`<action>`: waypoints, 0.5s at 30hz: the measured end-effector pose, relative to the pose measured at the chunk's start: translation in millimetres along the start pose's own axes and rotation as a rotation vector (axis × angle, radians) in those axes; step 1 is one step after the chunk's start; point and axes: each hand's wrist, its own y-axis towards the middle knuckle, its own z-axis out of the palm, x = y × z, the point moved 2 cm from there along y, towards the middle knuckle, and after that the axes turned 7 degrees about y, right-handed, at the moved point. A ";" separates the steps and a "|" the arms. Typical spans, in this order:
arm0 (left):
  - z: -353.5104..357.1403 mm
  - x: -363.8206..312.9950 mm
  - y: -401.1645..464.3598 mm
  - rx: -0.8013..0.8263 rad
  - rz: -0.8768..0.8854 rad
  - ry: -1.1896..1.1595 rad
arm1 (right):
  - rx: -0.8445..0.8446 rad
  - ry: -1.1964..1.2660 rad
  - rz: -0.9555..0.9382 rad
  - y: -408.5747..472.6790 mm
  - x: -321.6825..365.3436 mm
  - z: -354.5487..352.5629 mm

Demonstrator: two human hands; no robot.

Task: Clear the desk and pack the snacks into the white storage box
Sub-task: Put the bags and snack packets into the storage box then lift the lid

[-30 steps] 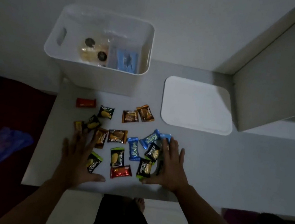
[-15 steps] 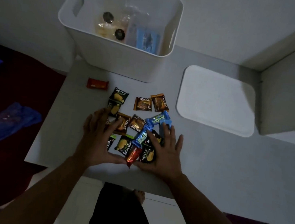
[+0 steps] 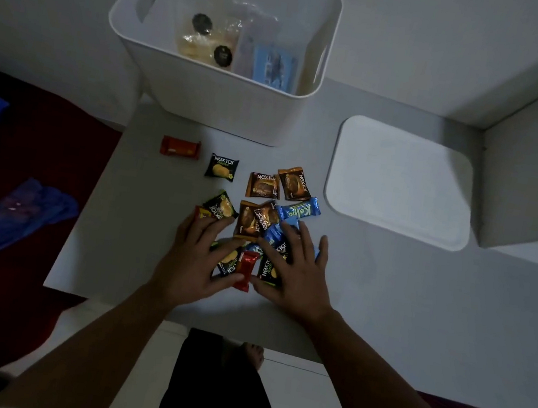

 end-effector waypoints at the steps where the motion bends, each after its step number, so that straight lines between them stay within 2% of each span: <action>1: 1.6 -0.3 0.2 0.002 0.005 0.011 | -0.006 0.000 0.004 0.4 -0.9 0.9; 6: 5.5 0.0 -1.1 -0.024 0.003 0.016 | -0.036 0.018 0.061 0.5 -3.5 3.4; 12: 2.3 1.2 -2.2 -0.075 -0.080 -0.001 | -0.078 0.046 0.098 -0.4 -3.3 -1.5; 15: -1.1 0.1 2.1 -0.007 -0.097 0.010 | -0.075 0.058 0.110 -0.8 -2.7 -2.2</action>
